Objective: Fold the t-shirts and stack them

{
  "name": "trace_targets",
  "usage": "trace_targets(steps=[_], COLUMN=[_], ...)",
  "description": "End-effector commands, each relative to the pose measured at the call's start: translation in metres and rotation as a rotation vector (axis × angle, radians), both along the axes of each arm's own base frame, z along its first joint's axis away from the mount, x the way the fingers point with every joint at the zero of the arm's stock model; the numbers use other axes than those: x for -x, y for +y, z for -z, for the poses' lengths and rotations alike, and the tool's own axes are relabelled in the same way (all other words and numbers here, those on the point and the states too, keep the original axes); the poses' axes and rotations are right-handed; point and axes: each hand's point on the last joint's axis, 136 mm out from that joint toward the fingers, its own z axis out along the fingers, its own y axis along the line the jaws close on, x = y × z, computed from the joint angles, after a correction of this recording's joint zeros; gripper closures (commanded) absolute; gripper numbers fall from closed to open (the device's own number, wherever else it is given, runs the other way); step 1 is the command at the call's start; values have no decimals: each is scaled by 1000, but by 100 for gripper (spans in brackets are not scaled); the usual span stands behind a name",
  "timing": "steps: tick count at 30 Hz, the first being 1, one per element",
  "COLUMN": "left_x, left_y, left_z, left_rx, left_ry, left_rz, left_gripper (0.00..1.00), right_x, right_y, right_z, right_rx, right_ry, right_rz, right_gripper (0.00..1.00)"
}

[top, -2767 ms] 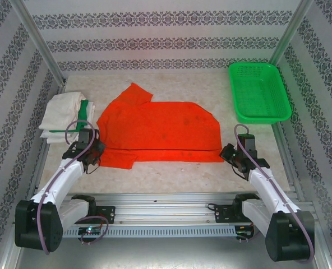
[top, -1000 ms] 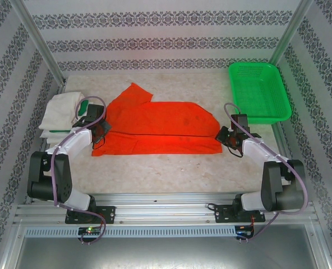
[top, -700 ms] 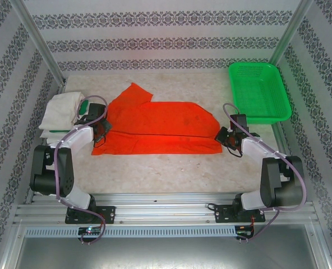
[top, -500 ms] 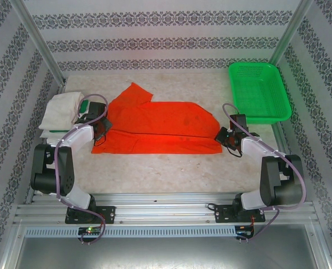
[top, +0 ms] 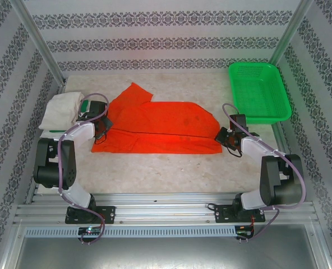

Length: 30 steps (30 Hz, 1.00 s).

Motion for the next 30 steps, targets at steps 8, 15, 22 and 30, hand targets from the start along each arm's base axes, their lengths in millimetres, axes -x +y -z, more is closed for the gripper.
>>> trace_targets(steps=[8, 15, 22, 30], left_x=[-12, 0, 7, 22], left_y=[6, 7, 4, -21], left_z=[-4, 2, -17, -3], left_rx=[-11, -9, 11, 166], left_ry=[-26, -6, -75, -130], left_rz=[1, -10, -7, -13], left_gripper=[100, 87, 34, 21], right_x=[-12, -13, -12, -7], right_y=[0, 2, 11, 79], right_z=[-13, -25, -58, -41], right_rx=[17, 13, 77, 64], right_ry=[-47, -86, -191, -169], right_rz=[-1, -14, -55, -186], right_gripper=[99, 78, 50, 47])
